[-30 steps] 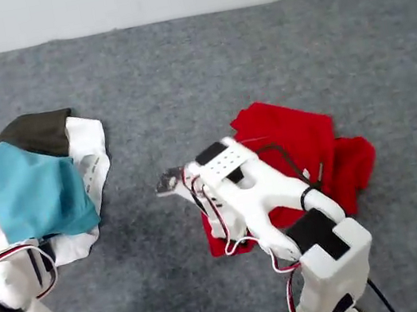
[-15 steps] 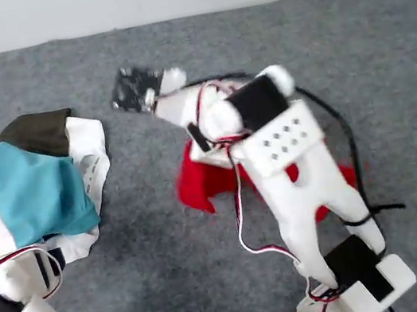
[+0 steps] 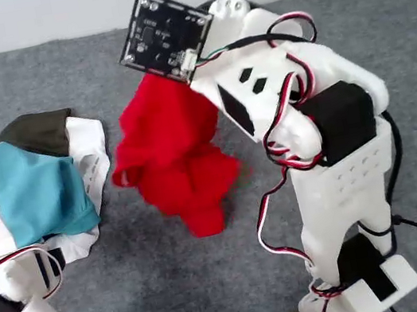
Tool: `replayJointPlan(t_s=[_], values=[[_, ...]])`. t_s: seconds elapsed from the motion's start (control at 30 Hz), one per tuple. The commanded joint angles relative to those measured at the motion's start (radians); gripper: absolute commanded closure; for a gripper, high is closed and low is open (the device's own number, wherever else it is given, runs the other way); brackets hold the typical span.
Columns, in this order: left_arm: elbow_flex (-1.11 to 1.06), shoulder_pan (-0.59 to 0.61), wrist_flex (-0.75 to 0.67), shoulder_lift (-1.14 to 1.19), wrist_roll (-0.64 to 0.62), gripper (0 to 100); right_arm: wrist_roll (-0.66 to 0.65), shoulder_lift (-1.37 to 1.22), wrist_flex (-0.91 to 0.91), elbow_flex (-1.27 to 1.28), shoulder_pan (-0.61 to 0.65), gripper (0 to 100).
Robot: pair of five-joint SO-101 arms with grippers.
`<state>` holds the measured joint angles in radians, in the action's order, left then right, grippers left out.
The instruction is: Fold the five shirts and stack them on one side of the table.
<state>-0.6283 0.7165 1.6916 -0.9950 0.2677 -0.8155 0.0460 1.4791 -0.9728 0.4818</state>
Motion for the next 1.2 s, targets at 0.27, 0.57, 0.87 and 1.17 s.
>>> replayJointPlan(t_s=[0.27, 0.57, 0.87, 1.17], values=[[0.012, -0.006, -0.025, -0.014, 0.009, 75, -0.092, 0.012, -0.197, -0.101, -0.018, 98.9], [0.007, -0.166, -0.02, -0.181, 0.005, 75, -0.285, 0.012, -0.498, -0.103, -0.019, 98.9], [-0.071, -0.209, -0.025, -0.358, 0.003, 75, -0.503, -0.018, -0.687, -0.074, -0.154, 98.9], [-0.094, -0.209, -0.025, -0.408, 0.003, 75, -0.5, -0.039, -0.496, -0.014, -0.203, 98.9]])
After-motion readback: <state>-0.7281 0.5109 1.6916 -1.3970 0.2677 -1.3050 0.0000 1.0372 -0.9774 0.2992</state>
